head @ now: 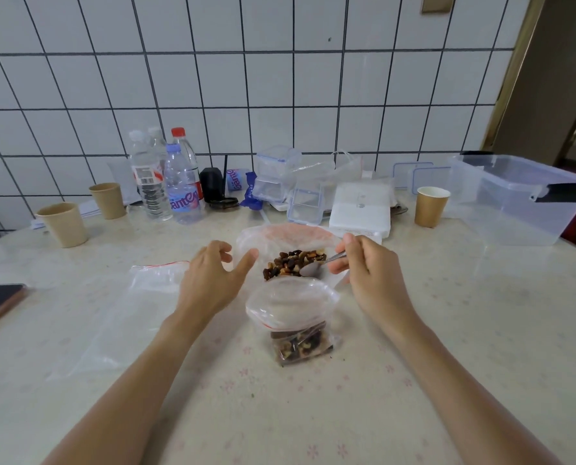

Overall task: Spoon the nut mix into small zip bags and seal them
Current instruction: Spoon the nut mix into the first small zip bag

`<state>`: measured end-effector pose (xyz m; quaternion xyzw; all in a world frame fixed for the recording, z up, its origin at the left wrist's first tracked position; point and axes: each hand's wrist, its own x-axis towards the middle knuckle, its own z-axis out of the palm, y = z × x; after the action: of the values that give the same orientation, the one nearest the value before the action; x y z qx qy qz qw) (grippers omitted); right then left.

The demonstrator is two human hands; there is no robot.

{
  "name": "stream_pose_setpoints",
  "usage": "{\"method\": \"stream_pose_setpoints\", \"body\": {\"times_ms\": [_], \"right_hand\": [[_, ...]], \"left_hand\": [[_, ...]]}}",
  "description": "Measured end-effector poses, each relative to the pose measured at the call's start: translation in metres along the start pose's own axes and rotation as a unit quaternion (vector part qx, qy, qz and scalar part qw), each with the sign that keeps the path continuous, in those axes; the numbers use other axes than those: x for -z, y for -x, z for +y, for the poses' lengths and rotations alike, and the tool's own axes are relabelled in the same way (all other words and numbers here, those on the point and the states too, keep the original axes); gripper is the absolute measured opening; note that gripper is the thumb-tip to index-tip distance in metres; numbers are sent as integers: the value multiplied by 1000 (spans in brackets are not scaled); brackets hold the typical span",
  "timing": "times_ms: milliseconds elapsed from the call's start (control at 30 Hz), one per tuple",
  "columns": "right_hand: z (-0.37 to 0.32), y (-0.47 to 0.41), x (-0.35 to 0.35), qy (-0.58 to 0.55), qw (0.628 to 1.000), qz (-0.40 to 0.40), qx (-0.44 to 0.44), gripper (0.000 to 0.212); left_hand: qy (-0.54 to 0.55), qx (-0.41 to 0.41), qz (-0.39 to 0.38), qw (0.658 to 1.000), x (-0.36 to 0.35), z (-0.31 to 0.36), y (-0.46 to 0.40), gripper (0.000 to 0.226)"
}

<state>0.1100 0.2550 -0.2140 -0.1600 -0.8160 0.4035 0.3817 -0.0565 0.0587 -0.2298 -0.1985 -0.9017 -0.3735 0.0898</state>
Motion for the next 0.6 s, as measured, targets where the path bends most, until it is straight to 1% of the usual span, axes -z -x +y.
{"method": "stream_pose_setpoints", "body": {"times_ms": [100, 167, 200, 333, 433, 533, 600], "right_hand": [[1, 1, -3, 57, 997, -17, 45, 33], [0, 1, -5, 56, 997, -33, 45, 34], [0, 2, -7, 48, 997, -40, 42, 35], [0, 4, -16, -11, 998, -64, 8, 34], [1, 4, -19, -47, 997, -63, -25, 33], [3, 2, -19, -94, 992, -48, -75, 36], [3, 1, -20, -127, 983, -55, -117, 39]], "left_hand": [[50, -3, -51, 997, -7, 4, 2, 49], [74, -10, -71, 995, -8, 8, 6, 38], [83, -15, -74, 994, -8, 10, 7, 35], [139, -11, -92, 986, -5, 18, 13, 36], [171, 3, -99, 980, -3, 22, 16, 37], [206, 19, -101, 973, -1, 24, 17, 35], [215, 22, -107, 971, -1, 25, 18, 36]]}}
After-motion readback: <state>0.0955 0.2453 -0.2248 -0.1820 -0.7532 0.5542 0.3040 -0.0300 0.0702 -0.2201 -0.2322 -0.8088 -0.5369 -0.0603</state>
